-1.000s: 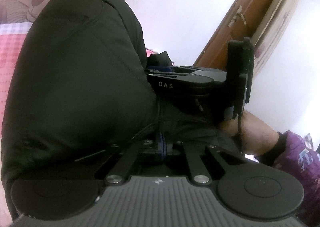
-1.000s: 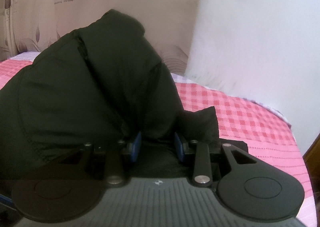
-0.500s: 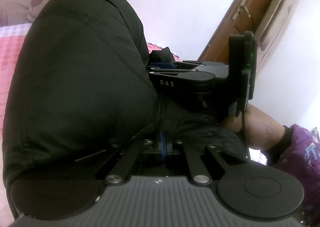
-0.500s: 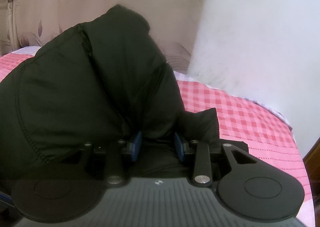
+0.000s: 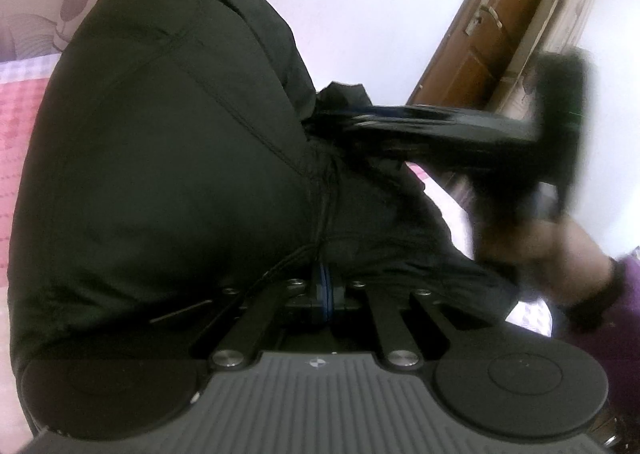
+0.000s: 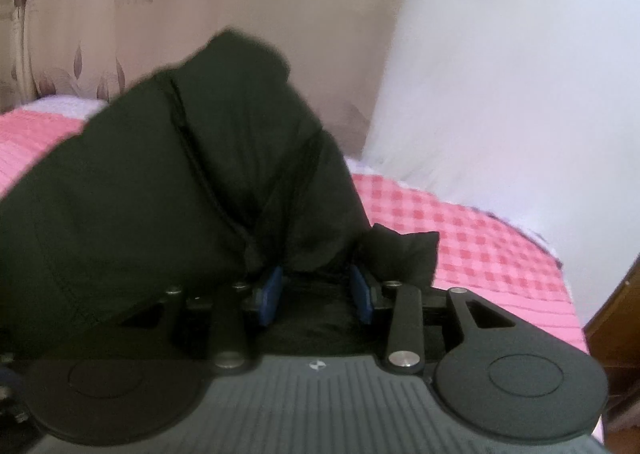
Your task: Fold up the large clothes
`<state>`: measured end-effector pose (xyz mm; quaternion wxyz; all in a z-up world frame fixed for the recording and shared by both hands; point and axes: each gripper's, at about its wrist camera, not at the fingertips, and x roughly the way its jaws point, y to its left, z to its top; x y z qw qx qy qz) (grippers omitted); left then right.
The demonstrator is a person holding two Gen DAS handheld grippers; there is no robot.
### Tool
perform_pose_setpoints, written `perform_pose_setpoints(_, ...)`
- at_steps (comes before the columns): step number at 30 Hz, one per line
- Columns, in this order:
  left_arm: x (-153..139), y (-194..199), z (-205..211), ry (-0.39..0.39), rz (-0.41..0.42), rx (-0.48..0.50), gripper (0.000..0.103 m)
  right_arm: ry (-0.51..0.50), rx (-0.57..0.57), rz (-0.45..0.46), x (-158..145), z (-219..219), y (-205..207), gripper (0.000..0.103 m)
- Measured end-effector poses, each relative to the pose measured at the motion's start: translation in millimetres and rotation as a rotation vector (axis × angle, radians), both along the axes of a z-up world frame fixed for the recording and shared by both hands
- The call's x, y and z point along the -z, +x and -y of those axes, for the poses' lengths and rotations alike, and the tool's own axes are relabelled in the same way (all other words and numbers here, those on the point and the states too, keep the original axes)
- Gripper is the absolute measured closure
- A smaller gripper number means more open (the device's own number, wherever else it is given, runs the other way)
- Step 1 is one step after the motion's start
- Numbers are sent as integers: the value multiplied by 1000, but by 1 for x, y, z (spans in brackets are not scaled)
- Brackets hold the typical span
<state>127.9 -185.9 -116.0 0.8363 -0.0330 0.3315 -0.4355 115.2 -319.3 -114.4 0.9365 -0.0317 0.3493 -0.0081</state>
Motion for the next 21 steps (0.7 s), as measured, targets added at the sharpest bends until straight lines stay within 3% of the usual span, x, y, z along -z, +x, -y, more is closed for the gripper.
perform_pose_setpoints(6,-1,-1,2,7,7,-2,91,63,21,109,-33,-2,-83,64)
perform_pose_setpoints(11,-3,-2,2,10,15,-2,91,50,19,102,-31,-20,-151,64)
perform_pose_setpoints(14,-4,-2,3,11,15,-1,91,39,66,57,-17,-23,-172,64)
perform_pose_setpoints(21,-6,0,0,9,11,9,91,173,191,31,11,-11,-179,58)
